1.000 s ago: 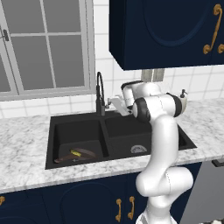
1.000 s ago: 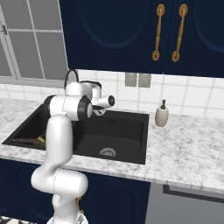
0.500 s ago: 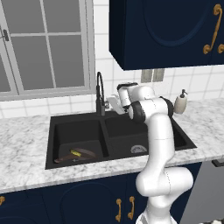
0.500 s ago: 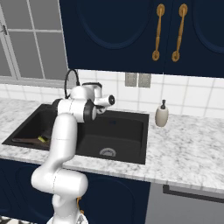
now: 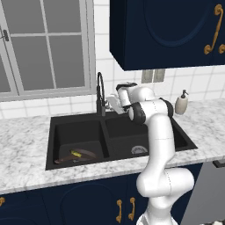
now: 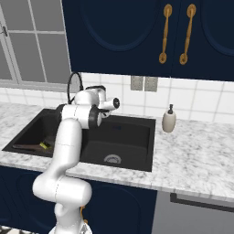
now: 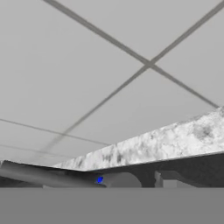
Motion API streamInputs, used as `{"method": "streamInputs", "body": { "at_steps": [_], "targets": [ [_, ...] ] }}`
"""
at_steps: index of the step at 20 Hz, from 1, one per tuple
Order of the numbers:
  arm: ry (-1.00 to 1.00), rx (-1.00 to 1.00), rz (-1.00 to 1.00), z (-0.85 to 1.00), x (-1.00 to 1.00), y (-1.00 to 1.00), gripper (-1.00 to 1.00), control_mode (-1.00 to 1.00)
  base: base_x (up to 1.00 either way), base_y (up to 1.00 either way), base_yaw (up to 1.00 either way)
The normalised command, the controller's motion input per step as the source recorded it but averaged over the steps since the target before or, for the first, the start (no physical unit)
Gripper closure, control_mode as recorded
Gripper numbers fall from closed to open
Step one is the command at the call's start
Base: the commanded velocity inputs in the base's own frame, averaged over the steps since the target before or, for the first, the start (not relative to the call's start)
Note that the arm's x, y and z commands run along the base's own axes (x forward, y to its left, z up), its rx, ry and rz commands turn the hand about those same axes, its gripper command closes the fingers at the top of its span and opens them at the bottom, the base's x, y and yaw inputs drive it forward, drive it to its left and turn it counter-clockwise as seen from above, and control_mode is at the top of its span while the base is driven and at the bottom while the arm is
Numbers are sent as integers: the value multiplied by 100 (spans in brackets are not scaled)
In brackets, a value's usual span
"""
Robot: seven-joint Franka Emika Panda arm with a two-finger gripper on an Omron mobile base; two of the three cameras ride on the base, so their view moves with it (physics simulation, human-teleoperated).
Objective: Pick the pan and sponge and place them into the sink. Then turn on the water.
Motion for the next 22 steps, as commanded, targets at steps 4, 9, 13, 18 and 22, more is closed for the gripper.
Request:
{"method": "streamInputs", "body": {
  "at_steps": [4,9,13,18,22],
  "targets": [
    [0,0,0,0,0,0,100,-100,0,0,0],
    [0,5,-6,-26,0,0,100,-100,0,0,0],
    [3,12,-34,-32,1,-2,100,-100,0,0,0],
    [19,15,-35,-39,25,-17,100,-100,0,0,0],
    [24,27,-12,-49,45,-34,100,-100,0,0,0]
  ]
}}
